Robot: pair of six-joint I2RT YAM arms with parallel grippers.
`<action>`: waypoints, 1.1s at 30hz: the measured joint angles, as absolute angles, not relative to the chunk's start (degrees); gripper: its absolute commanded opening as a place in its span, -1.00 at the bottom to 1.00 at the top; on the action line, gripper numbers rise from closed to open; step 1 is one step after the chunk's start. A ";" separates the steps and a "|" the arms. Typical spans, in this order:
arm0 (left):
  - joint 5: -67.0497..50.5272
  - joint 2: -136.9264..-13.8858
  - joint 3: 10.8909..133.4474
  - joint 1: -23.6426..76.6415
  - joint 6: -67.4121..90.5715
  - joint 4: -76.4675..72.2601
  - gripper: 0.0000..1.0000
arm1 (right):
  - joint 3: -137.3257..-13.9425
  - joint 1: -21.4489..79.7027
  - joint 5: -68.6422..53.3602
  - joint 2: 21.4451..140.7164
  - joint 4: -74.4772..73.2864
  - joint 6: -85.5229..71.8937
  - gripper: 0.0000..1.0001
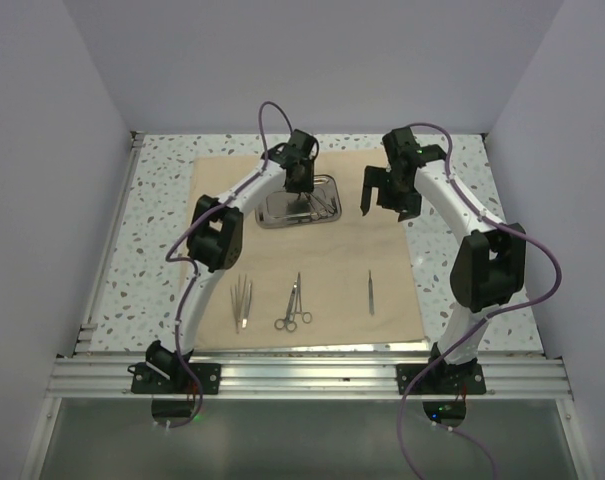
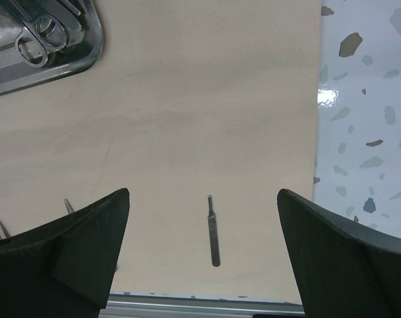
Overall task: Open and lay out the surgical kit
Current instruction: Pick up the medical item from the container.
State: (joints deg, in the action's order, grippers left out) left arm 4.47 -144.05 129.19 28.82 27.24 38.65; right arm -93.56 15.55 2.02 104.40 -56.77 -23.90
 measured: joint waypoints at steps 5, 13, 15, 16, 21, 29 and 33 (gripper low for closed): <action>6.72 -146.23 130.82 29.87 24.91 37.58 -0.22 | -93.56 15.27 2.00 104.40 -56.75 -23.90 0.94; 13.02 -146.76 131.07 32.16 21.02 36.91 -0.42 | -93.17 14.41 1.98 104.40 -56.51 -23.90 0.94; 14.17 -146.85 131.20 32.27 20.25 36.99 -0.47 | -92.68 14.26 1.96 104.40 -56.29 -23.90 0.94; 14.50 -146.89 131.31 32.18 19.94 37.12 -0.52 | -92.51 14.17 1.96 104.40 -56.27 -23.92 0.94; 16.99 -147.17 131.35 29.50 18.11 37.87 -0.57 | -92.31 14.06 1.78 104.40 -56.23 -23.92 0.94; 17.54 -147.22 131.00 24.49 16.64 38.48 -0.56 | -92.33 14.06 1.52 104.40 -56.23 -23.92 0.94; 17.32 -147.26 131.02 24.49 15.84 38.39 -0.46 | -92.33 14.06 1.50 104.42 -56.27 -23.92 0.94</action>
State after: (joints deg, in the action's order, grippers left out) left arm 17.32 -147.26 131.02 24.49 15.84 38.39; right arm -92.33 14.06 1.50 104.42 -56.27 -23.92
